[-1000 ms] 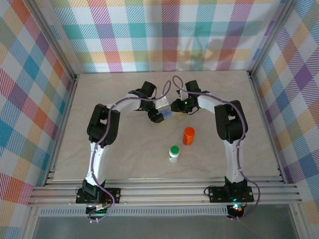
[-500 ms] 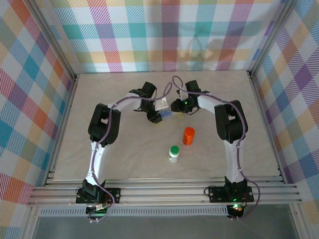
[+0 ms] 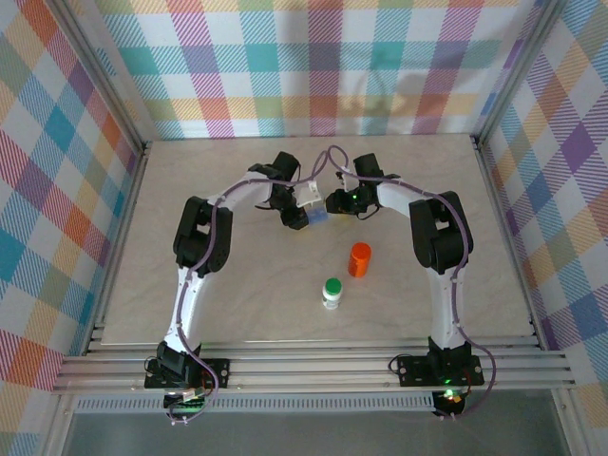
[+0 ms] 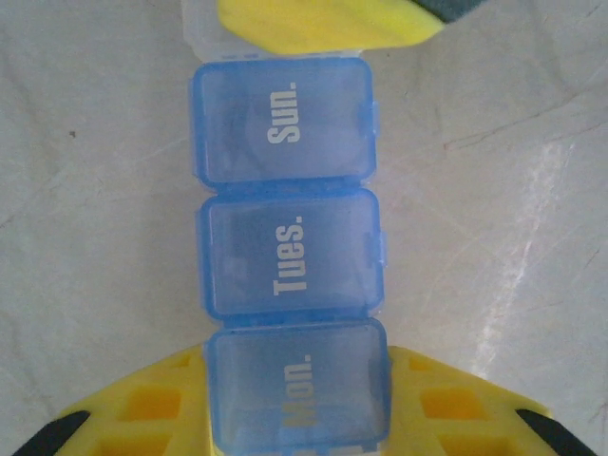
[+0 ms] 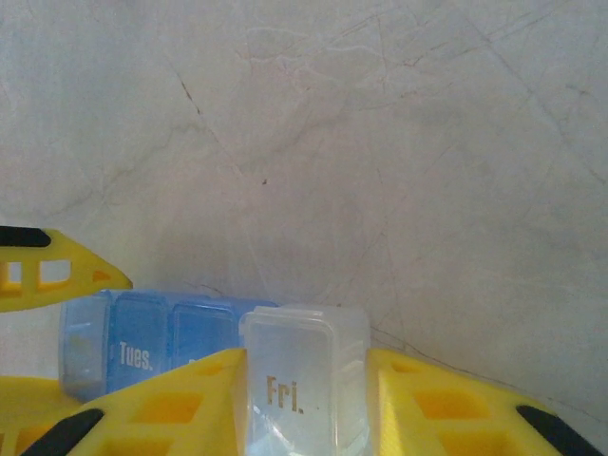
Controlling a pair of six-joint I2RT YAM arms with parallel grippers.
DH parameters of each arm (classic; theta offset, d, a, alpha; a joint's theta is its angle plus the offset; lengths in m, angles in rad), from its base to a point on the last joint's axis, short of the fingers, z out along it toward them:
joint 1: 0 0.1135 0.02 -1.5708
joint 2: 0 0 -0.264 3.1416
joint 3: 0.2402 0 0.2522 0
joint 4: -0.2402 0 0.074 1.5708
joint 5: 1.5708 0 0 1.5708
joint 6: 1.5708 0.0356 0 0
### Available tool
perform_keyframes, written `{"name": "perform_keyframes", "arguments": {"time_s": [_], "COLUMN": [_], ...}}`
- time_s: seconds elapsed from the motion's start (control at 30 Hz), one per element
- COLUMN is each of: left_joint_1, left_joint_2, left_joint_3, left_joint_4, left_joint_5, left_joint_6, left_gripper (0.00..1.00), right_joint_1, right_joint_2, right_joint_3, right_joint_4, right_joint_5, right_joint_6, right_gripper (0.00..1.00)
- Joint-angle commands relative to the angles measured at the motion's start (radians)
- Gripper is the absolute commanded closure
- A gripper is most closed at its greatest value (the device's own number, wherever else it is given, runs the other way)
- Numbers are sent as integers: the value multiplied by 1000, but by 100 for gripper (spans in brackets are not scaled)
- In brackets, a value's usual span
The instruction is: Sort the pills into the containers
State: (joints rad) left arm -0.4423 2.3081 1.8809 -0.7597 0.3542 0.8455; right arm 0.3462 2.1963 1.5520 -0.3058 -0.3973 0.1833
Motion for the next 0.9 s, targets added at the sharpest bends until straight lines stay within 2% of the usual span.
{"name": "perform_keyframes", "arguments": {"time_s": [0.0, 0.27, 0.5, 0.6, 0.67, 0.87], "left_joint_1": [25, 98, 105, 115, 124, 141], "left_joint_2": [36, 103, 102, 106, 106, 81], "left_joint_3": [91, 217, 220, 225, 222, 182], "left_joint_4": [-77, -185, -179, -171, -159, -71], "left_joint_5": [84, 175, 169, 153, 139, 120], "left_joint_6": [-73, -202, -261, -300, -320, -382], "left_gripper": [71, 62, 59, 50, 47, 45], "right_joint_1": [5, 5, 12, 16, 17, 18], "right_joint_2": [26, 45, 50, 52, 52, 54], "right_joint_3": [-47, -29, -23, -20, -18, -13], "right_joint_4": [-99, -133, -146, -151, -156, -162], "right_joint_5": [112, 172, 196, 204, 204, 200], "right_joint_6": [-42, -48, -58, -62, -65, -71], "right_gripper": [65, 66, 66, 66, 66, 66]}}
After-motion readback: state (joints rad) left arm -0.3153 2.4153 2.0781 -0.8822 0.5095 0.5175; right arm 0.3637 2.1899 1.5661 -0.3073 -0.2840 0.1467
